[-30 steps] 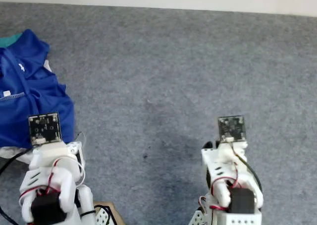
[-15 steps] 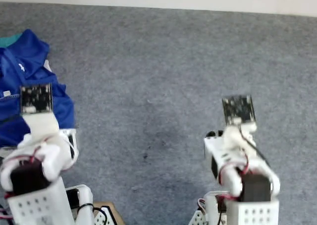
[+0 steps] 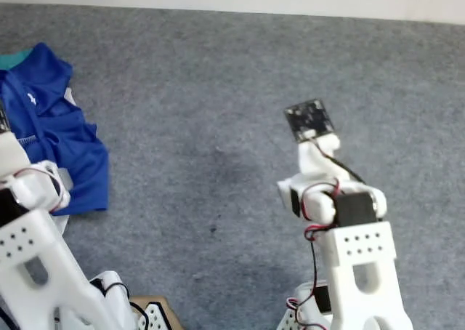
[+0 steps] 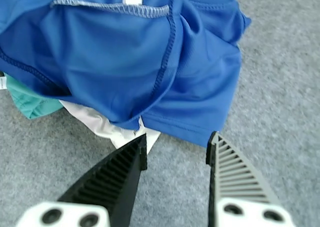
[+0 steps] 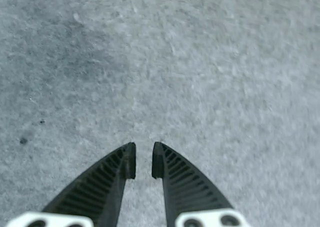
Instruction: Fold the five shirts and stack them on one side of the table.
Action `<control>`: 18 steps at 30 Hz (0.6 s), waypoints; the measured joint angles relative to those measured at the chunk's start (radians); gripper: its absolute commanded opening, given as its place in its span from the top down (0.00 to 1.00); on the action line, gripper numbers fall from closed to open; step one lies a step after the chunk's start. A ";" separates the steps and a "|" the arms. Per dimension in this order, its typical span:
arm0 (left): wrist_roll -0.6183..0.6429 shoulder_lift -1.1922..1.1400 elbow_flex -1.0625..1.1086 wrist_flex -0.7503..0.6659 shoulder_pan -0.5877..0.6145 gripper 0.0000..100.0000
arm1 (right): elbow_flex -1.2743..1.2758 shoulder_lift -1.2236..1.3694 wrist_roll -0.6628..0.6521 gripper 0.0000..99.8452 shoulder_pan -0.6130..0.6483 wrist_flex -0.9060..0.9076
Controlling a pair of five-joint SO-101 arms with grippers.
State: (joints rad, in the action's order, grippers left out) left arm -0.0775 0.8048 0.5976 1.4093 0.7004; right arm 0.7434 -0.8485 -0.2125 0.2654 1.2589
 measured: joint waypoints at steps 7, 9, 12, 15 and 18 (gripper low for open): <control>-0.003 -0.196 -0.147 -0.012 0.005 0.71 | -0.126 0.138 0.000 0.92 0.068 -0.031; -0.003 -0.258 -0.193 -0.012 0.008 0.69 | -0.169 0.184 0.000 0.92 0.083 -0.031; -0.003 -0.354 -0.269 -0.014 0.040 0.69 | -0.226 0.250 -0.005 0.92 0.109 -0.031; -0.003 -0.443 -0.347 -0.014 0.081 0.69 | -0.278 0.308 -0.008 0.89 0.138 -0.031; -0.003 -0.516 -0.410 -0.015 0.124 0.69 | -0.305 0.354 -0.034 0.83 0.170 -0.031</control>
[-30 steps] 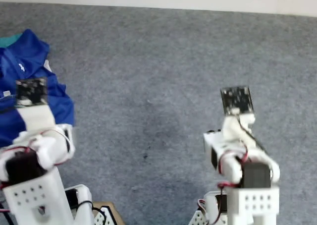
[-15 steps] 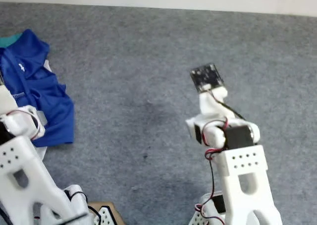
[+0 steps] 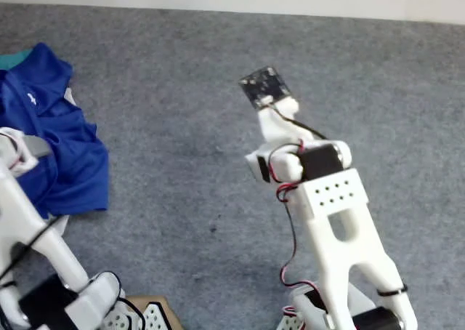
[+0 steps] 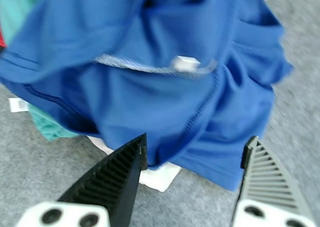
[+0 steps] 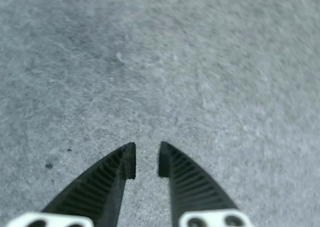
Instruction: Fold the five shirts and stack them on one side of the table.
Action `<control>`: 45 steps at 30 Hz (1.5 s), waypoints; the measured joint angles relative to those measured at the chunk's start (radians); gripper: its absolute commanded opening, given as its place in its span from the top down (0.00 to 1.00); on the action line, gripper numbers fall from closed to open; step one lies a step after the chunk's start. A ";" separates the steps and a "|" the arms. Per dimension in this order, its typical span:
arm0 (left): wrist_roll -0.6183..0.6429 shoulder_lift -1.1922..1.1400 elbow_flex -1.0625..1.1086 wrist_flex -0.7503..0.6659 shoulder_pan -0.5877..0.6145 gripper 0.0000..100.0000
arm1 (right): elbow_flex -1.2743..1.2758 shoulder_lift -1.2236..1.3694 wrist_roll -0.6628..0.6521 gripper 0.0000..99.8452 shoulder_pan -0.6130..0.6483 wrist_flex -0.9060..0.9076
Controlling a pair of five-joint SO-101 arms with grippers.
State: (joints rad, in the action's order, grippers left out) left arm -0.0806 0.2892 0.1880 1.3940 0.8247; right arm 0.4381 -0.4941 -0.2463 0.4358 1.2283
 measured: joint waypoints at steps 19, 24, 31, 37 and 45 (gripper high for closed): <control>0.002 -0.052 -0.092 -0.038 0.265 0.69 | -0.017 0.063 0.026 0.83 0.037 -0.066; 0.003 -0.054 -0.092 -0.077 0.238 0.69 | -0.017 0.063 0.046 0.83 0.037 -0.081; 0.068 -0.069 -0.092 -0.097 0.133 0.69 | -0.017 0.063 0.052 0.83 0.037 -0.089; 0.124 -0.189 -0.181 -0.117 0.120 0.69 | -0.017 0.063 0.052 0.83 0.037 -0.106; 0.206 -0.377 -0.364 -0.118 0.120 0.74 | -0.017 0.063 0.094 0.83 0.037 -0.144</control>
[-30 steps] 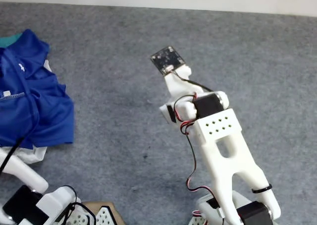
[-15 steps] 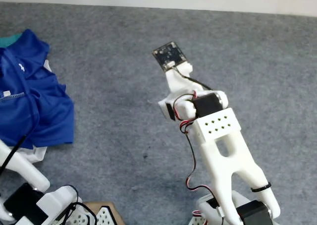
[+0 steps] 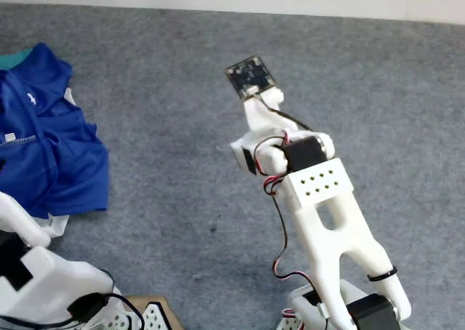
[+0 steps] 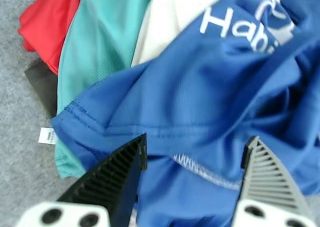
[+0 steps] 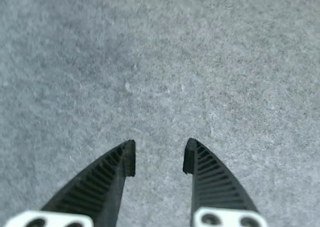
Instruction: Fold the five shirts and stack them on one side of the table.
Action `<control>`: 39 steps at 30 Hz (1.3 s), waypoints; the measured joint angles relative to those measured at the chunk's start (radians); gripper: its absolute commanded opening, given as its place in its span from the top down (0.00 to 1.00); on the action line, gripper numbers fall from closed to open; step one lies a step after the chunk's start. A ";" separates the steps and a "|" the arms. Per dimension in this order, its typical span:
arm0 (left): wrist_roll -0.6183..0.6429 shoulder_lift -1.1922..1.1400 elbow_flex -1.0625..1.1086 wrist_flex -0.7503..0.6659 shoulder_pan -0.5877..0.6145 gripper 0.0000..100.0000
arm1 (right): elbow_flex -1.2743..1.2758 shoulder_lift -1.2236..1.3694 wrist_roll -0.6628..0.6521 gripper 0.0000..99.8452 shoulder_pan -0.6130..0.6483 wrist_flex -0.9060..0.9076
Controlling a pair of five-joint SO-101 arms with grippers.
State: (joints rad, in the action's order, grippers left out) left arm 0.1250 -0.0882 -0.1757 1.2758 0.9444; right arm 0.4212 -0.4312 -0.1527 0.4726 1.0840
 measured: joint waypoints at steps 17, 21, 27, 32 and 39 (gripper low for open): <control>0.020 -0.155 -0.103 0.000 -0.069 0.84 | 0.000 0.000 0.023 0.83 0.000 -0.008; 0.020 -0.163 -0.103 0.000 -0.089 0.85 | 0.000 0.000 0.023 0.83 0.000 -0.008; 0.020 -0.164 -0.103 -0.002 -0.089 1.00 | 0.000 0.000 0.023 0.83 0.000 -0.008; 0.021 -0.164 -0.147 -0.006 -0.104 0.99 | 0.000 0.000 0.023 0.83 0.000 -0.008; 0.038 -0.164 -0.235 0.011 -0.186 0.99 | 0.000 0.000 0.023 0.83 0.000 -0.008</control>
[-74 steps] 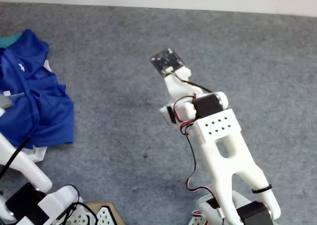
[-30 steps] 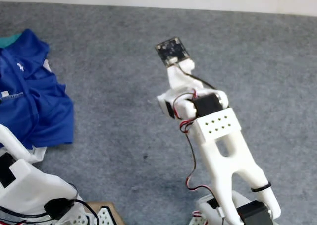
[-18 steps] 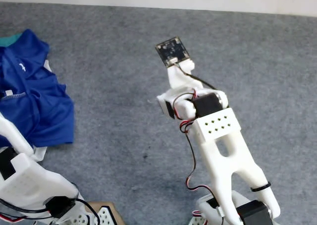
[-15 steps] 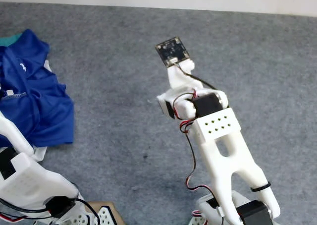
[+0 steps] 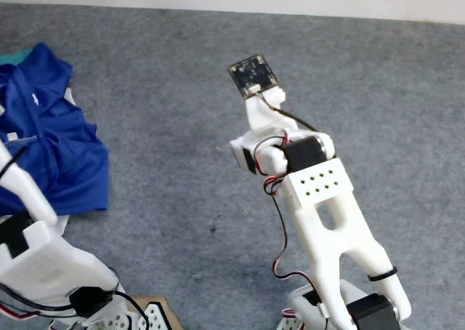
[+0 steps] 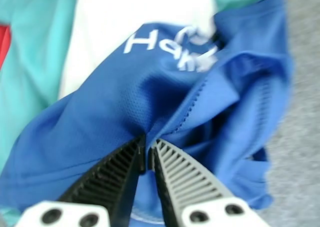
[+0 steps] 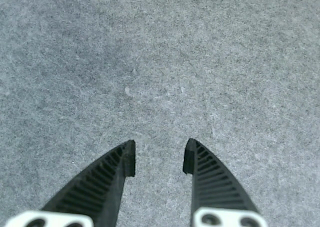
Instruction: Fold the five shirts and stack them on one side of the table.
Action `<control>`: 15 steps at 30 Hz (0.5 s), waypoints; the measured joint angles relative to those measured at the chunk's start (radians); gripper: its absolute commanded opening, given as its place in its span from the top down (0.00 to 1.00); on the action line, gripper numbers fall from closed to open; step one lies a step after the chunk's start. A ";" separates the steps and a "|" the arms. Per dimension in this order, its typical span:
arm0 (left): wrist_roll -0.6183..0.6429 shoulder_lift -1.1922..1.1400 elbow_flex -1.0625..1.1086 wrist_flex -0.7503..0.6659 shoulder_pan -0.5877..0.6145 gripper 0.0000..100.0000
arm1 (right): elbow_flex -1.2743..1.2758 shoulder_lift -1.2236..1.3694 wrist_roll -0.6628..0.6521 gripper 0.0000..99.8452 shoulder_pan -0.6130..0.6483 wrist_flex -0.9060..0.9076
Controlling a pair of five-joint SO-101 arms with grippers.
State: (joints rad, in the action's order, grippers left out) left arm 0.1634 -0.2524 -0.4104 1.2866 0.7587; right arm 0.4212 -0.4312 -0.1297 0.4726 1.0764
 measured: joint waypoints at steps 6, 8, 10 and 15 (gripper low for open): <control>0.149 0.000 -0.164 0.172 -0.126 0.99 | 0.000 0.000 0.000 0.83 0.000 0.000; 0.169 0.000 -0.227 0.242 -0.186 0.99 | 0.000 0.000 0.000 0.83 0.000 0.000; 0.175 0.000 -0.284 0.310 -0.255 0.99 | 0.000 0.000 0.000 0.83 0.000 0.000; 0.181 0.000 -0.384 0.428 -0.451 0.99 | 0.035 0.002 0.000 0.83 -0.029 0.000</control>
State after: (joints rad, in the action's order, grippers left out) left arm 0.3445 -0.2524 -0.7940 1.7146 0.3076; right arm 0.4565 -0.4296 -0.1297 0.4434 1.0764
